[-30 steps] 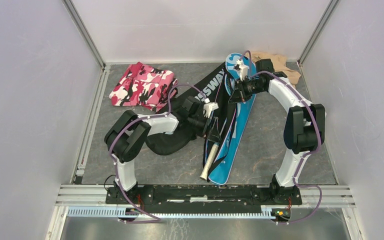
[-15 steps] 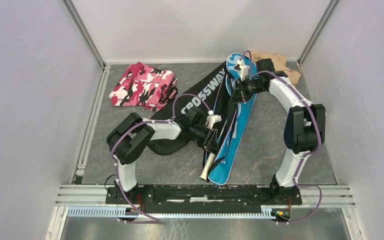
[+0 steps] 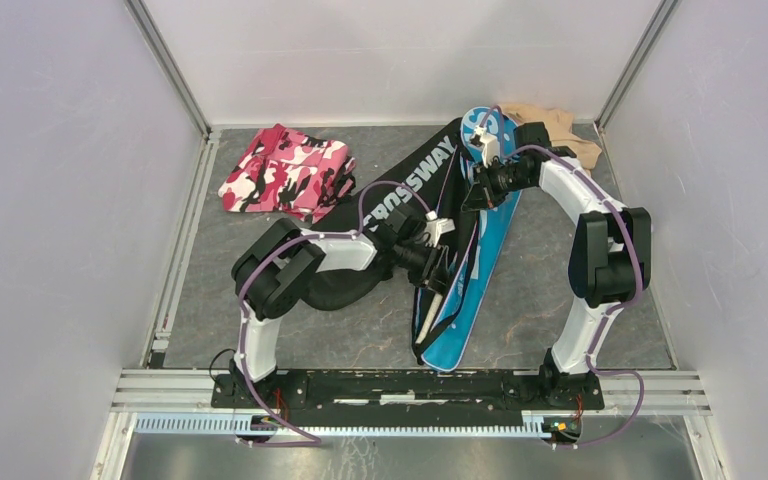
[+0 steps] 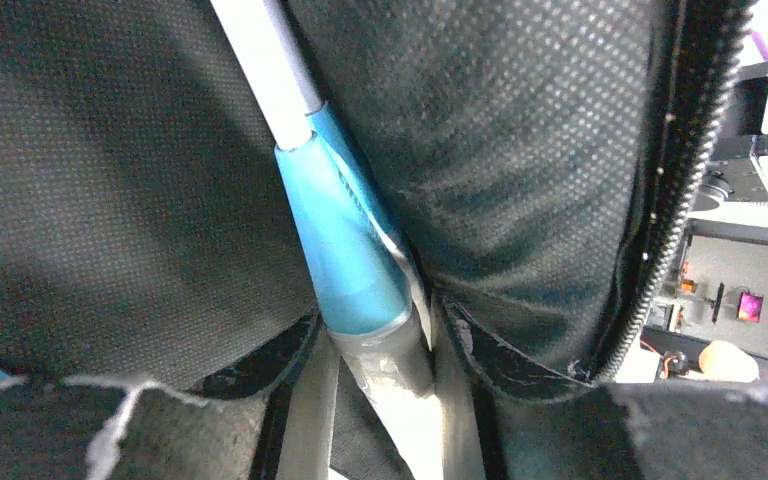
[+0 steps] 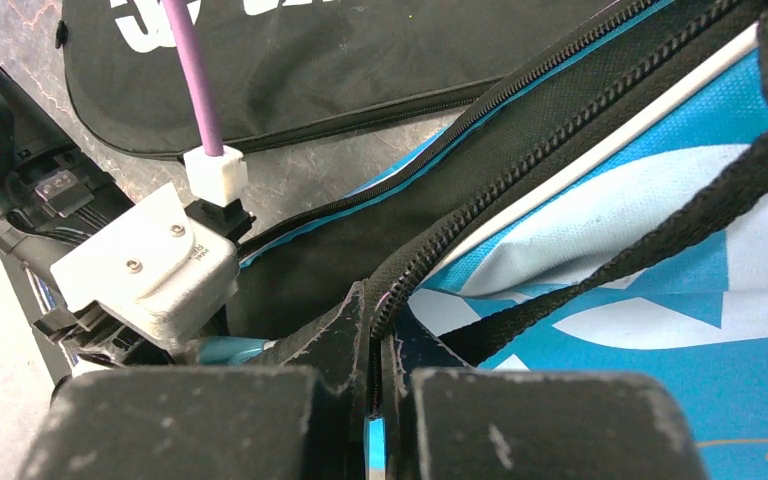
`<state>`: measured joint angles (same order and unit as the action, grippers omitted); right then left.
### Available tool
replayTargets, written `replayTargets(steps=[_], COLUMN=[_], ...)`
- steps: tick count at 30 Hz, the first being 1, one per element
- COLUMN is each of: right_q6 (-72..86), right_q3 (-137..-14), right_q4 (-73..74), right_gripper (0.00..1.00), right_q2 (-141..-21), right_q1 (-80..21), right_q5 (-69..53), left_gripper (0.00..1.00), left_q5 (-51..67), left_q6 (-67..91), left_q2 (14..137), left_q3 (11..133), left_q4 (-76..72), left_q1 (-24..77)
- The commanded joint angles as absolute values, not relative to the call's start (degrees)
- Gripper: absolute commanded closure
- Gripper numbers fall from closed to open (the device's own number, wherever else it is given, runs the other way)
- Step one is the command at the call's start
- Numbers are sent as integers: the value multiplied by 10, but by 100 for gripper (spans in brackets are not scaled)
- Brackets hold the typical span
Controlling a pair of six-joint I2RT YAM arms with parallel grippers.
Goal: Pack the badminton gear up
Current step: Place the racket in the racket bag, then adjust the racket bag at the center of the board.
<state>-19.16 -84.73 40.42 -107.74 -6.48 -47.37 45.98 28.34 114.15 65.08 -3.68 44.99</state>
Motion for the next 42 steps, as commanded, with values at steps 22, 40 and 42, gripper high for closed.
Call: replayTargets(steps=[22,40,42], right_q6=[-286,-460,-470], right_q3=[-916,-1053,-1044], right_q4=[520,720,720], right_gripper=[100,100,100], right_q2=[-1023,-1070,-1065], right_q1=[-71,-122,-144], right_q5=[-493,-499,-486], left_gripper=[0,0,1], left_q5=[400,361,360], left_q6=[-75,-474,-496], left_q2=[938,878,874], left_q3=[684,848,867], left_q4=[162,299,315], left_q1=[344,263,263])
